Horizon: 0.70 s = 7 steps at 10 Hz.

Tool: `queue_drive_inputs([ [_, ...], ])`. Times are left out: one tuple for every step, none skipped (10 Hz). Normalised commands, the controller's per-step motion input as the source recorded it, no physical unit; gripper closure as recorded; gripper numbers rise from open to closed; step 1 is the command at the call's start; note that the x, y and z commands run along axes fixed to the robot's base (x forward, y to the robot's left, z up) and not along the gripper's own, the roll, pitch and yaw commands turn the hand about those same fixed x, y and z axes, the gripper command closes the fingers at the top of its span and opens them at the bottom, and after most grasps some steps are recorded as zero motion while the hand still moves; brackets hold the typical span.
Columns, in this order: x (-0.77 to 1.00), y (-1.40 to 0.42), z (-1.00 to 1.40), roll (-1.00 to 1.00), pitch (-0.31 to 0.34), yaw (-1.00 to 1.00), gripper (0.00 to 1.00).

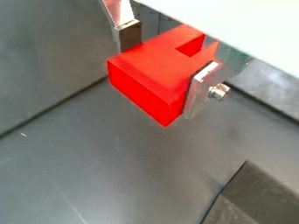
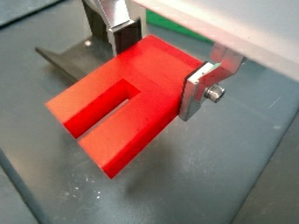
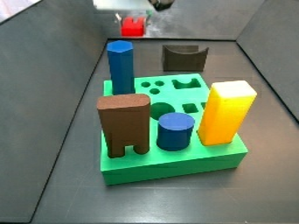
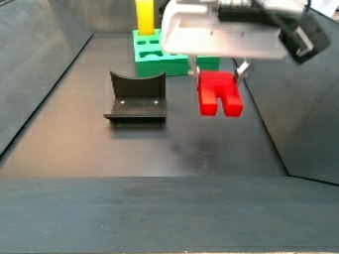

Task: Pick up the double-square object. Move up. Rotate the double-square object. Place the double-square object on the fixture. Regrasp the double-square object. Move to above the board. Insert the double-square object.
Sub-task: Place the double-square object on the fixture.

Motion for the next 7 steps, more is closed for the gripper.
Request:
queue_drive_inputs([
  [-0.02, 0.01, 1.00, 0.03, 0.025, -0.02, 1.00],
  [-0.03, 0.01, 1.00, 0.03, 0.028, -0.03, 1.00],
  [-0.03, 0.01, 1.00, 0.04, 0.030, -0.03, 1.00],
  [-0.03, 0.02, 0.91, 0.04, 0.036, -0.02, 1.00],
  [-0.03, 0.02, 0.81, 0.04, 0.039, -0.02, 1.00],
  [-0.02, 0.02, 0.59, 0.05, 0.049, -0.02, 1.00],
  [-0.01, 0.02, 0.37, 0.05, 0.063, -0.02, 1.00],
])
